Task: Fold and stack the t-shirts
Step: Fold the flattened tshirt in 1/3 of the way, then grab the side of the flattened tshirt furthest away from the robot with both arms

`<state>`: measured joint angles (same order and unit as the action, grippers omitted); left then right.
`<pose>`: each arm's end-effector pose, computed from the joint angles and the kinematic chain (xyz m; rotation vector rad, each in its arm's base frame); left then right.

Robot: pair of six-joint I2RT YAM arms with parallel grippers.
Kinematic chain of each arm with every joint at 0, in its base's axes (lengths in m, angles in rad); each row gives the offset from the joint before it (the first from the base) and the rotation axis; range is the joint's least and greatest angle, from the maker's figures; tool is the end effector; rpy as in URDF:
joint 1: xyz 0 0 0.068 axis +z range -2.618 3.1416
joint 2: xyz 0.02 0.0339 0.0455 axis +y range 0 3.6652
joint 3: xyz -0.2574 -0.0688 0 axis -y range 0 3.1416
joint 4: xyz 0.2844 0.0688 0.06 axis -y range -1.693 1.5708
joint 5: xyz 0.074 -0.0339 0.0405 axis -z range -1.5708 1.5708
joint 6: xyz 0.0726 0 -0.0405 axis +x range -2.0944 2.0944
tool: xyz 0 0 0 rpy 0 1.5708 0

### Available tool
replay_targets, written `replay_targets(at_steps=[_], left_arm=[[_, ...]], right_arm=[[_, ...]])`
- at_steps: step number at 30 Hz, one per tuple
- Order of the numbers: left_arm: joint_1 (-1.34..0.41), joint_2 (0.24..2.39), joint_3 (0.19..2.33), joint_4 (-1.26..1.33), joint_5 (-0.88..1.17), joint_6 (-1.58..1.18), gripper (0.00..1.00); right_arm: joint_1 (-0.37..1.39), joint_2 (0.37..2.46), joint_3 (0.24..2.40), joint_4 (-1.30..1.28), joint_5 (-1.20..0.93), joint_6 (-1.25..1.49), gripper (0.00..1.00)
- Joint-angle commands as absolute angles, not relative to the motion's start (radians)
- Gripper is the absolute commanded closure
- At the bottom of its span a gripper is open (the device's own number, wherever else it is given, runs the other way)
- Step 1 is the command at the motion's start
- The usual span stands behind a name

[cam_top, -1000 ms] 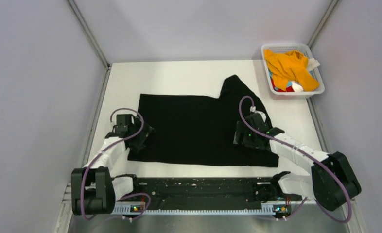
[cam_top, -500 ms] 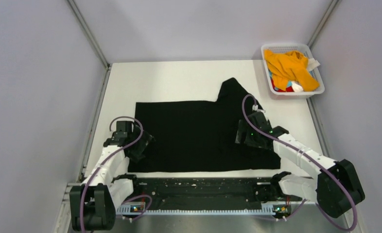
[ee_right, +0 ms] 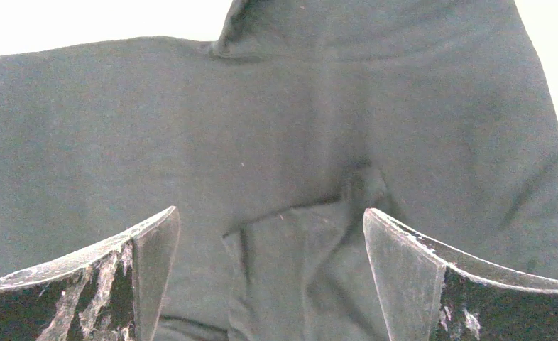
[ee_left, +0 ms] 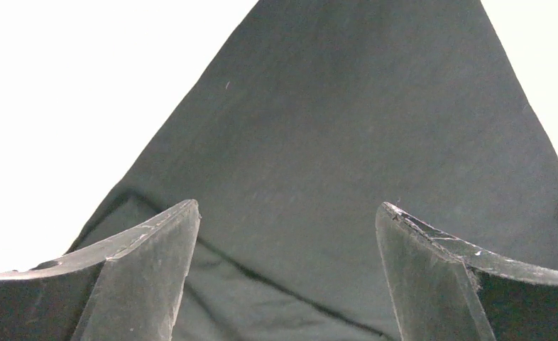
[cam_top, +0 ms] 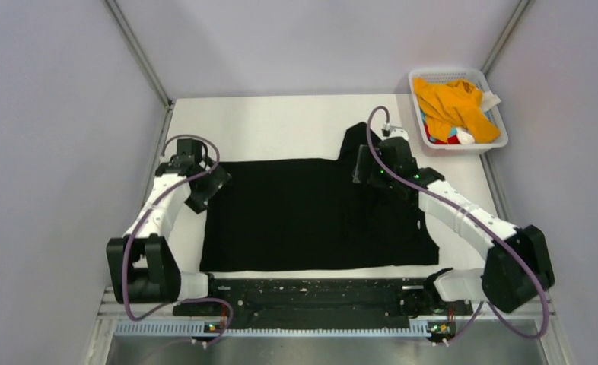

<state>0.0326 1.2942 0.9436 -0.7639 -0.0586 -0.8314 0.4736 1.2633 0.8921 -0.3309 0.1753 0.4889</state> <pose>0.3017 0.0141 0.1883 -1.1445 2.4386 -0.1705 0.3083 0.1438 0.2176 0.1102 2.2764 0.3116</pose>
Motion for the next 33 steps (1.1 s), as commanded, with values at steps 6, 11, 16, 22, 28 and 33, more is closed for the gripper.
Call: replay_targets(at_steps=[6,11,16,22,28,33], left_arm=[[0.088,1.664,1.316,-0.776,-0.046,-0.735,0.01],[0.121,1.816,1.461,-0.812,-0.021,-0.712,0.01],[0.168,1.873,1.526,-0.830,-0.013,-0.701,0.01],[0.233,1.898,1.541,-0.836,0.010,-0.689,0.01],[0.251,1.904,1.565,-0.838,0.034,-0.668,0.01],[0.252,1.963,1.635,-0.849,0.062,-0.628,0.02]], right_arm=[[0.468,1.666,1.155,-0.144,0.105,0.431,0.01],[0.464,1.889,1.328,-0.111,0.102,0.440,0.01],[0.462,2.049,1.473,-0.072,0.035,0.459,0.01],[0.463,2.212,1.656,-0.016,-0.076,0.486,0.01],[0.465,2.290,1.788,0.075,-0.123,0.405,0.01],[0.464,2.282,1.853,0.018,-0.051,0.325,0.01]])
